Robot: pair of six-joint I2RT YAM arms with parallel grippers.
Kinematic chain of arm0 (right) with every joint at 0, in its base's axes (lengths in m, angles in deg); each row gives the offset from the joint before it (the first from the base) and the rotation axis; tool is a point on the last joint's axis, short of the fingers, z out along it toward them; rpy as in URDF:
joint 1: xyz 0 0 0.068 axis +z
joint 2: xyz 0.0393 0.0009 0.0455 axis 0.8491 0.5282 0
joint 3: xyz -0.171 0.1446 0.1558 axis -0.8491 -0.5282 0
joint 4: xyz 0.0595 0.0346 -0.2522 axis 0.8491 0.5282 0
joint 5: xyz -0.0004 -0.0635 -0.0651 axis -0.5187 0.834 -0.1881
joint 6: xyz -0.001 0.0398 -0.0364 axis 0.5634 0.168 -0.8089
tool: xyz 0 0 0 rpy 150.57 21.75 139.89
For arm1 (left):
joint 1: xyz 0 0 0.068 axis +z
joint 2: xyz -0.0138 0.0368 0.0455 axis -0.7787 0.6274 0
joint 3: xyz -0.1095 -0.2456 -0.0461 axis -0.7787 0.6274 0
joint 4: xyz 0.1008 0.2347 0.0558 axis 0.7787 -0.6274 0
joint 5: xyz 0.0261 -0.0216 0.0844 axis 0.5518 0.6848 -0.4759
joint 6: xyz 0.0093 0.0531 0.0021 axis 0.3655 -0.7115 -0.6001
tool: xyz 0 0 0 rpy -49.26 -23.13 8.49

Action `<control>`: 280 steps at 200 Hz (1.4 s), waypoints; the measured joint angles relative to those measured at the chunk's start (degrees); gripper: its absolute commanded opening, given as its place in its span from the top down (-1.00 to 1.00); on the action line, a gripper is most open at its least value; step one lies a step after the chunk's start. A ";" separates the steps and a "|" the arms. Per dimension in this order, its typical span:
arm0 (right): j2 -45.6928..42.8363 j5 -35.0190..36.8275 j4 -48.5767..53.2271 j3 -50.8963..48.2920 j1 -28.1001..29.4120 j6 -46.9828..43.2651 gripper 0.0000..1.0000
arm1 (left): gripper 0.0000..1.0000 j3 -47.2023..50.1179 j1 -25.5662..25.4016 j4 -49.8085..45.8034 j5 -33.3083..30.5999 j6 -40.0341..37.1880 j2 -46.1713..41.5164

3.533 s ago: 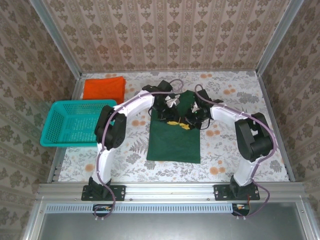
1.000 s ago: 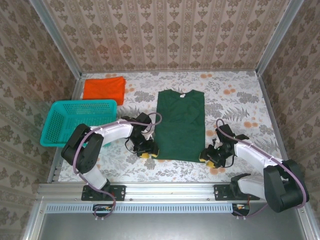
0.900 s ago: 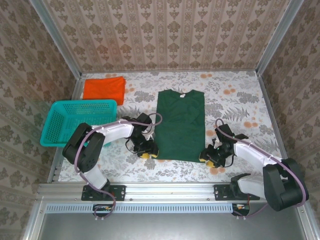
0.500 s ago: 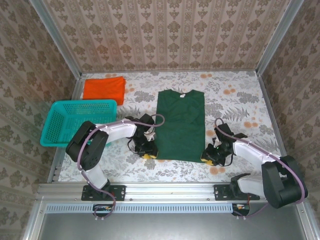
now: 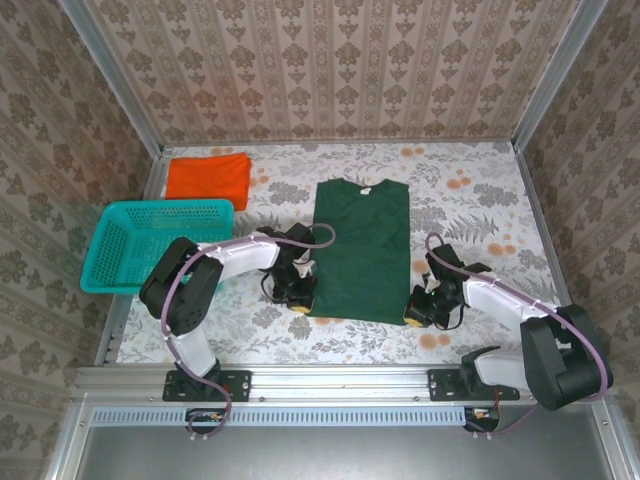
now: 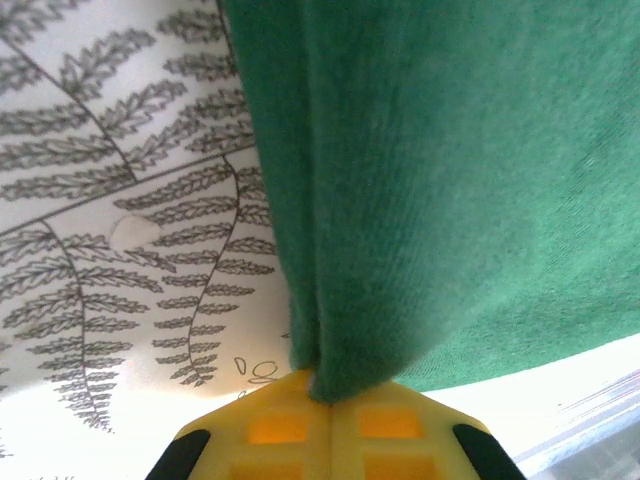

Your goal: Fold and stack the t-shirts

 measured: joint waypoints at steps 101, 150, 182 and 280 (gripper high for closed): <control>-20.70 -3.08 10.01 -3.80 12.00 5.57 1.00 | 1.00 4.87 -1.81 -8.02 5.42 -1.09 -16.96; -28.02 -3.67 13.70 -2.38 14.10 10.36 1.00 | 1.00 4.90 -0.87 -12.04 7.28 -0.28 -27.19; -28.57 -4.33 14.08 0.70 14.10 10.45 1.00 | 1.00 4.90 1.33 -12.92 8.92 0.81 -33.16; -11.23 -6.21 12.87 16.52 6.82 7.54 1.00 | 1.00 -7.85 10.40 -10.82 11.91 2.95 -24.74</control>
